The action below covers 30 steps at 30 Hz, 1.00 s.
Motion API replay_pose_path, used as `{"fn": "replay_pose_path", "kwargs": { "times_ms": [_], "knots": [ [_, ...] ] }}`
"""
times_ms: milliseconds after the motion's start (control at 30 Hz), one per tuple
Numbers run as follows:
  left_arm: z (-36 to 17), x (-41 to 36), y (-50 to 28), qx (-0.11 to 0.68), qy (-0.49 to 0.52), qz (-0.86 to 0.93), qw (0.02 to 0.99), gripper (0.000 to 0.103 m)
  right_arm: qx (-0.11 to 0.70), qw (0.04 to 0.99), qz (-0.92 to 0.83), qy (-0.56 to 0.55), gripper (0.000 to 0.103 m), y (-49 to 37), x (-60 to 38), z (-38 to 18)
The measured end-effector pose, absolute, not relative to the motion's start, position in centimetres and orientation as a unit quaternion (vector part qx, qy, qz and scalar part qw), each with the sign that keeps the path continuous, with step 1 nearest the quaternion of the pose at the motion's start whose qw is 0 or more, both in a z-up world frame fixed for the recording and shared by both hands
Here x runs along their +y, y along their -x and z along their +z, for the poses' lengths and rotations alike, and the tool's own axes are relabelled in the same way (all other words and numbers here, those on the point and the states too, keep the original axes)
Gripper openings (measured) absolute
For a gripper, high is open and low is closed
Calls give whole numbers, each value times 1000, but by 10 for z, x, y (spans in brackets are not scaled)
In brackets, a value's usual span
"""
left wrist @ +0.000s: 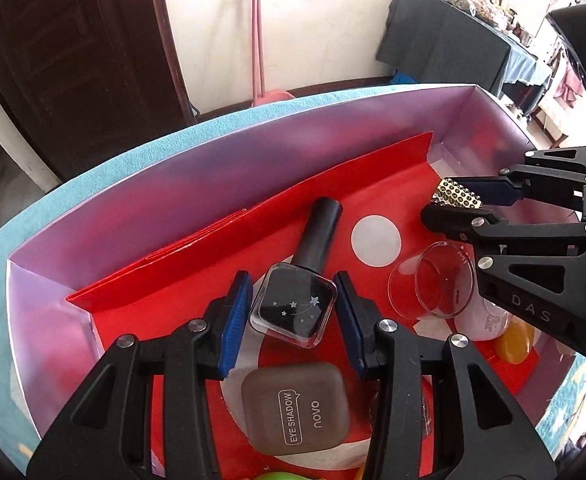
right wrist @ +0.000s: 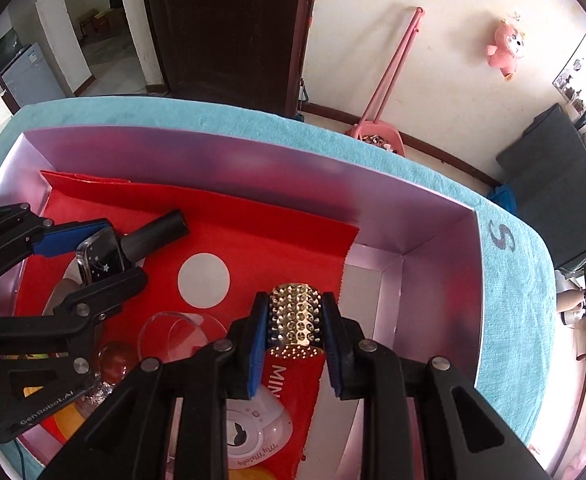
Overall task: Organize rigid objects
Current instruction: 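Carry the black nail polish and gold cylinder with both grippers into the box, then open left gripper to release the polish while right releases the gold cylinder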
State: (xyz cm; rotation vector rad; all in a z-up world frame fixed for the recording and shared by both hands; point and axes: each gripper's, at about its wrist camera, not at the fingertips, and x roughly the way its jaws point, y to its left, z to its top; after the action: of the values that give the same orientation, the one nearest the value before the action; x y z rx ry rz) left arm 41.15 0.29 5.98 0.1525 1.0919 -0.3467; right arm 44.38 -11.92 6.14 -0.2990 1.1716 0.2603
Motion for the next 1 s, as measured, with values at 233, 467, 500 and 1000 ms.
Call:
{"fn": "replay_pose_path", "kwargs": {
  "times_ms": [233,467,500,1000],
  "knots": [
    [60,1,-411,516,-72,-160,838,40,547,816,122,141,27,-445,-121,60],
    [69,9,-407,504,-53,-169,846,43,548,816,123,137,30,-443,-125,58],
    [70,9,-406,502,-52,-169,847,44,548,816,122,138,30,-443,-125,58],
    [92,14,-378,473,-42,-151,867,68,533,828,122,123,44,-436,-127,75]
  ]
}}
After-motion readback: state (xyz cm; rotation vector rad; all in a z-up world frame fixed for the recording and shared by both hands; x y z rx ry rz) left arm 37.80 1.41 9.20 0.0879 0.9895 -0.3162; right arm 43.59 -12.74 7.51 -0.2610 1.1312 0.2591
